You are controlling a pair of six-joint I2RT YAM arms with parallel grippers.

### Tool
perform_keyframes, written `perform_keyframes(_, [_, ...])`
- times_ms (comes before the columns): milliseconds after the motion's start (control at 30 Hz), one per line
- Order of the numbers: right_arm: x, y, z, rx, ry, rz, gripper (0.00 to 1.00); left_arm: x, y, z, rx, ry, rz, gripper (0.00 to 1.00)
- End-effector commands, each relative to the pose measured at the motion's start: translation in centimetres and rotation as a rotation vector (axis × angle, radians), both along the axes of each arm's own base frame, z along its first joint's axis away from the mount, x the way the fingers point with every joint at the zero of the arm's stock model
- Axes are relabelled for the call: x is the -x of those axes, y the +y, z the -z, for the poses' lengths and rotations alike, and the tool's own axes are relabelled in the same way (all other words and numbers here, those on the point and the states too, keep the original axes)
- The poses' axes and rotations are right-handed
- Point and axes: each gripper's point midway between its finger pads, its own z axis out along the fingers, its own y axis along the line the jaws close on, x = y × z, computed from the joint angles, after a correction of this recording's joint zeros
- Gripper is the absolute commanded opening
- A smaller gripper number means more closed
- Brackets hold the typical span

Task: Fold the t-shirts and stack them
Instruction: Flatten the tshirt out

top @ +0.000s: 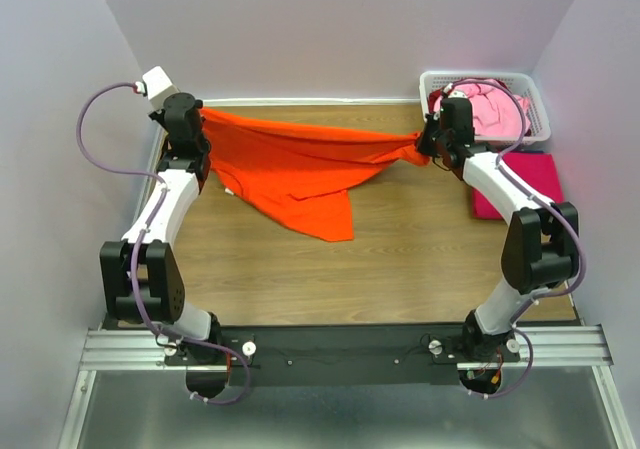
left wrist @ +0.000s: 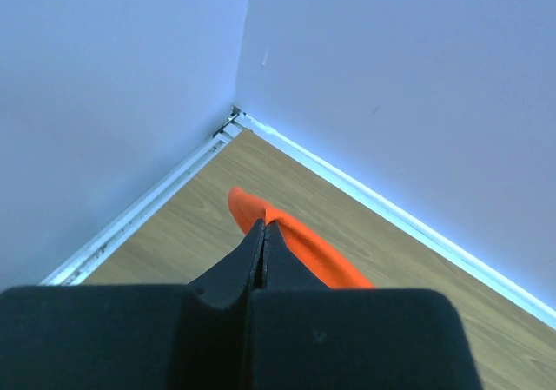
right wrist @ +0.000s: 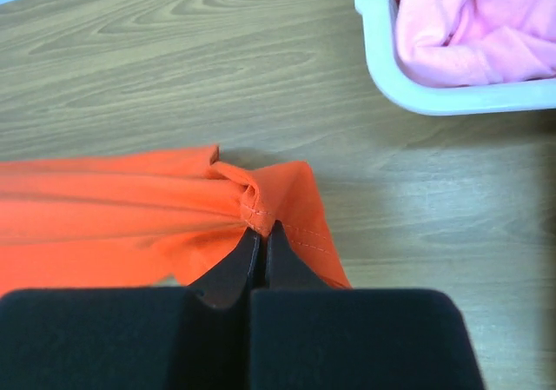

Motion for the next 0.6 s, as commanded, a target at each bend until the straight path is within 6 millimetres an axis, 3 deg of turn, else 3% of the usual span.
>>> perform_keyframes(0, [-0.8, -2.1, -3.2, 0.095, -0.081, 0.042, 0.01, 1.1, 1.0, -5.9, -0.079, -0.123, -0.022, 0.00])
perform_keyframes(67, [-0.4, -2.9, -5.8, 0.116, -0.136, 0.075, 0.01, 2.5, 0.8, -7.1, -0.090, -0.164, -0.007, 0.00])
perform_keyframes(100, [-0.1, -3.1, -6.9, 0.122, -0.159, 0.079, 0.01, 4.3, 0.7, -9.6, -0.100, -0.224, -0.002, 0.00])
perform_keyframes(200, [1.6, -3.7, -11.1, 0.113, -0.251, 0.089, 0.01, 7.2, 0.2, -12.9, -0.131, -0.298, 0.032, 0.00])
perform_keyframes(300, [4.4, -4.0, -15.7, 0.096, -0.356, 0.080, 0.01, 12.8, 0.0, -19.1, -0.185, -0.417, 0.042, 0.00])
perform_keyframes(367, [6.2, -4.3, -18.0, 0.090, -0.415, 0.080, 0.01, 15.1, -0.1, -21.2, -0.219, -0.441, 0.050, 0.00])
perform_keyframes(400, [7.9, -4.6, -20.0, 0.084, -0.467, 0.078, 0.02, 17.4, -0.2, -23.7, -0.231, -0.499, 0.050, 0.00])
perform_keyframes(567, [11.5, -4.5, -23.6, 0.062, -0.571, 0.040, 0.09, 22.1, -1.1, -29.3, -0.312, -0.582, 0.094, 0.00])
